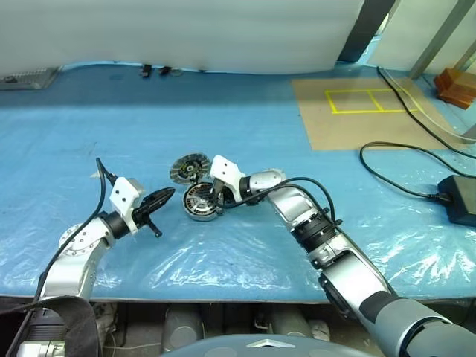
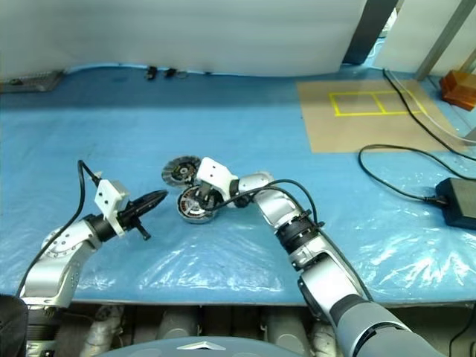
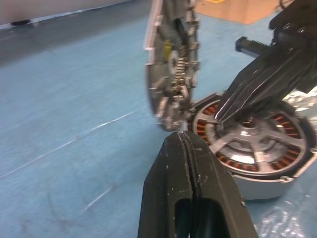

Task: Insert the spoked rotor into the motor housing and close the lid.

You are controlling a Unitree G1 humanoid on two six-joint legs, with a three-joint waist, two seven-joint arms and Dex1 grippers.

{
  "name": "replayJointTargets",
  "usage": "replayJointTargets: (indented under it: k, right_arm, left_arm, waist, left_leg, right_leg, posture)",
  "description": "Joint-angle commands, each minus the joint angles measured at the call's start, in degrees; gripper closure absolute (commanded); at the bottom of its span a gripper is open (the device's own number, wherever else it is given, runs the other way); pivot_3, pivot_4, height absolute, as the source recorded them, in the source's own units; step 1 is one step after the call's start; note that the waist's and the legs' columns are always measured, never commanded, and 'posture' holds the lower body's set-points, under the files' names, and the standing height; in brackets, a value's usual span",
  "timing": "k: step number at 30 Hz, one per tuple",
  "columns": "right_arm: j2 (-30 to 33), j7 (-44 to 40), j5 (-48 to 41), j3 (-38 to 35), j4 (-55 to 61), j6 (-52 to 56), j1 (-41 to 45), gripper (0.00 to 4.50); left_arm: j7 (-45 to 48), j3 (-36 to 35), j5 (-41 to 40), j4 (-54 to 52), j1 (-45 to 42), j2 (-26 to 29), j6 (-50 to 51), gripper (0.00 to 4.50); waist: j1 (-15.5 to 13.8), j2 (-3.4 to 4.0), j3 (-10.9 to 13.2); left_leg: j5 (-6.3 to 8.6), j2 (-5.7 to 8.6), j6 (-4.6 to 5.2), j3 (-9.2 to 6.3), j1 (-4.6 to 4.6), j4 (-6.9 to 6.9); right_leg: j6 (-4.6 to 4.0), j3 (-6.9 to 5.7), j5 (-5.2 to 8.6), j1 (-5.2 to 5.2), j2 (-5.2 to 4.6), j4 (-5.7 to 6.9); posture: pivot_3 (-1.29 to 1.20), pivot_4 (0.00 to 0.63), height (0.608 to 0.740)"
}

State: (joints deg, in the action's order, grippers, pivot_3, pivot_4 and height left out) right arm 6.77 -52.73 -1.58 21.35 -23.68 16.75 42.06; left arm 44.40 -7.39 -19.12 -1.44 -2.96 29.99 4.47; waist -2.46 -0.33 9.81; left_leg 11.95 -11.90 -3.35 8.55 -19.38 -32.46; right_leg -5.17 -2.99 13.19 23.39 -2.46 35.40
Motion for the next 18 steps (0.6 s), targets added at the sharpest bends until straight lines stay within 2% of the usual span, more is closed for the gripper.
replayJointTargets:
  k: [1,6,9,18]
  right_arm:
    - [1.5,-2.2,-4.2,-3.9,5.6,-0.5,-0.6,4.45]
    - [5.9,-4.7,-6.4,-5.3,12.0,2.1,-3.6,4.45]
    - [9.1,-6.5,-8.0,-5.3,16.7,5.9,-6.0,4.45]
    - [13.1,-5.2,-9.2,-6.1,22.8,10.6,-10.2,4.45]
  left_arm:
    - [-1.7,-1.1,2.7,3.8,-2.0,1.5,-1.6,4.50]
    - [-2.3,-1.0,4.9,10.8,-5.9,1.6,-5.0,4.50]
    - [-1.1,-0.2,4.6,16.8,-12.4,0.0,-7.3,4.50]
    - [10.7,1.9,2.2,32.8,-27.2,-5.3,-12.7,4.50]
  waist:
    - [0.0,-0.01,0.0]
    - [-0.1,-0.01,0.0]
    - [-0.5,-0.01,0.0]
    - [-0.4,-0.03,0.0]
  left_leg:
    - [0.00,0.01,0.00,-0.01,-0.04,0.02]
    - [0.00,0.03,0.00,-0.02,-0.29,0.09]
    - [0.00,0.03,0.00,-0.03,-0.30,0.05]
    - [-0.01,0.07,-0.01,-0.05,-0.34,-0.03]
  right_leg:
    - [0.00,0.00,0.00,0.02,0.00,-0.04]
    - [0.01,-0.03,0.00,0.06,0.08,-0.10]
    - [0.01,-0.05,-0.01,0.06,0.09,-0.08]
    - [0.04,-0.04,-0.03,0.04,0.06,-0.07]
  posture:
    - [0.00,0.150,0.740]
    - [0.00,0.150,0.740]
    - [0.00,0.150,0.740]
    - [0.00,0.150,0.740]
